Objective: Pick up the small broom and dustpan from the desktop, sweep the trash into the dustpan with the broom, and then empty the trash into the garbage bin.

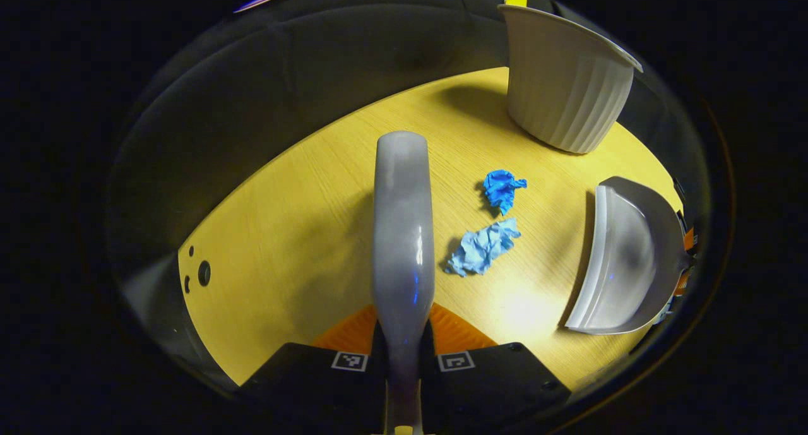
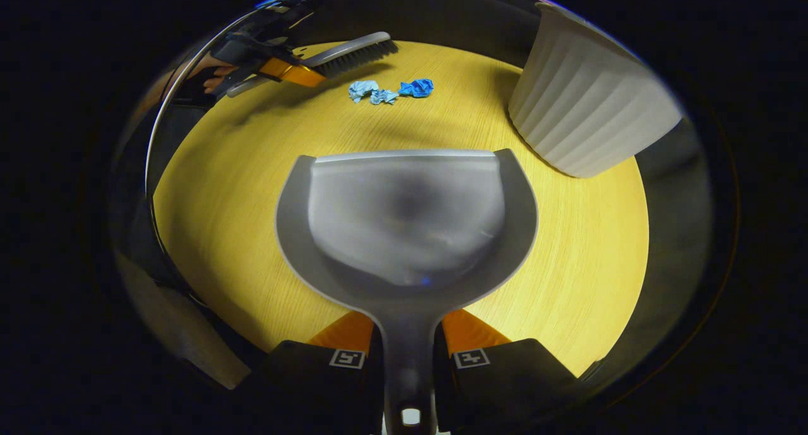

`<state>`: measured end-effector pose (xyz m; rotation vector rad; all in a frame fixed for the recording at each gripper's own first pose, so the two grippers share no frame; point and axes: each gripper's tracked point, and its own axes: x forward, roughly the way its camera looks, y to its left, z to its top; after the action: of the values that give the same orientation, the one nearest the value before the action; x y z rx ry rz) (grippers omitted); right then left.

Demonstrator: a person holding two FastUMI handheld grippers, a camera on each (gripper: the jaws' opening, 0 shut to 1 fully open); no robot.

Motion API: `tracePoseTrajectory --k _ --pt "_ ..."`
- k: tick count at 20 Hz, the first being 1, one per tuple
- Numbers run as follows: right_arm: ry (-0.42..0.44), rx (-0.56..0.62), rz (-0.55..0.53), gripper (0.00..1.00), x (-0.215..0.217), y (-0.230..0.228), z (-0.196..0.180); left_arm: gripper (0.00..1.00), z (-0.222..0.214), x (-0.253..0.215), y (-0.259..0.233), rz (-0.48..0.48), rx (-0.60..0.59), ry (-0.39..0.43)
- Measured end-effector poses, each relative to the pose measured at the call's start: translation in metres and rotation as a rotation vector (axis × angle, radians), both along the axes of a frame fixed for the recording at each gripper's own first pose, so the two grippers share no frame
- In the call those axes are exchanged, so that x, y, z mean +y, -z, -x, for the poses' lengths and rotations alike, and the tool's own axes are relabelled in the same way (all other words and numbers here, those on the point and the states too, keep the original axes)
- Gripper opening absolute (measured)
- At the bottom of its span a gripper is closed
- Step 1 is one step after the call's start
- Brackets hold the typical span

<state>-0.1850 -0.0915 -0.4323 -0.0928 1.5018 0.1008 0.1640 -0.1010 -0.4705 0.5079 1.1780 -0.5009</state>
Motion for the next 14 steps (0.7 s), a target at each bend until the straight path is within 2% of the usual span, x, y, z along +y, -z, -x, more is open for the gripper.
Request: tracePoseTrajectory --k 2,5,6,10,14 --pt "0.002 0.004 0.000 0.36 -0.004 0.004 -0.006 0.24 -0.007 -0.007 0.009 -0.026 0.011 0.037" --pt "0.004 0.013 -0.018 0.36 -0.007 0.011 -0.011 0.28 -0.006 -0.021 0.026 -0.030 0.043 0.074" --pt "0.006 0.012 -0.025 0.36 -0.007 0.014 -0.014 0.26 -0.005 -0.024 0.030 -0.036 0.046 0.084" --pt "-0.009 0.005 -0.036 0.36 -0.007 0.013 -0.019 0.26 0.003 -0.052 0.034 0.001 0.071 0.167" --pt "-0.028 -0.002 -0.044 0.36 -0.009 0.012 -0.020 0.26 0.031 -0.082 0.029 0.057 0.153 0.253"
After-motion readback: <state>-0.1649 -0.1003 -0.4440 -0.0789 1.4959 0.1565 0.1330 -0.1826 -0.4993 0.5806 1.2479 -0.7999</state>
